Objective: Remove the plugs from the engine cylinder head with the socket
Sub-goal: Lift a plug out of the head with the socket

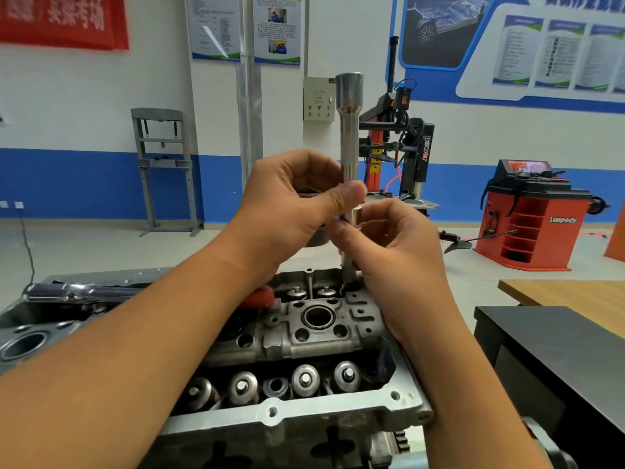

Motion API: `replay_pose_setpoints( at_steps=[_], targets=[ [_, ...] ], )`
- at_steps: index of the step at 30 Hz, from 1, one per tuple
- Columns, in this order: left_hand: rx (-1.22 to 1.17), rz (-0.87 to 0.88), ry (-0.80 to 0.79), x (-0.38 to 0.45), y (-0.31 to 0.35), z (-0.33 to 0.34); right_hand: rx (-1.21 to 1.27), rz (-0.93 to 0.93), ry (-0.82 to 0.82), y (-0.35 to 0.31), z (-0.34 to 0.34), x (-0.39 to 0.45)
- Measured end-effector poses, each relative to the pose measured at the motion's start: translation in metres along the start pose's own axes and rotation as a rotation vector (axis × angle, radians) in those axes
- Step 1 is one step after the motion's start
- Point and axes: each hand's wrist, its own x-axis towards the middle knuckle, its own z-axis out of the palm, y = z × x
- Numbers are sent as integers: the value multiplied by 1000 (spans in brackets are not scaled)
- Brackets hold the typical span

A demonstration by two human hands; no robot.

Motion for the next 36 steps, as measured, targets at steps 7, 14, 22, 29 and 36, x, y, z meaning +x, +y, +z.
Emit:
replay_pose_setpoints(
  at_steps=[7,14,22,29,36],
  targets=[
    [-97,-28,-104,1,-2,0,121,42,-128,-2,2,0],
    [-84,-37,8,3,-1,-1,109,45,42,-2,-2,1],
    [-119,-27,-72,2,-2,-1,231,82,-4,-3,-1,1],
    [-107,-18,-8,1,-1,0,130,30,33,-2,-3,-1],
    [-111,-26,-43,1,0,1,205,71,22,-5,-1,0]
  ],
)
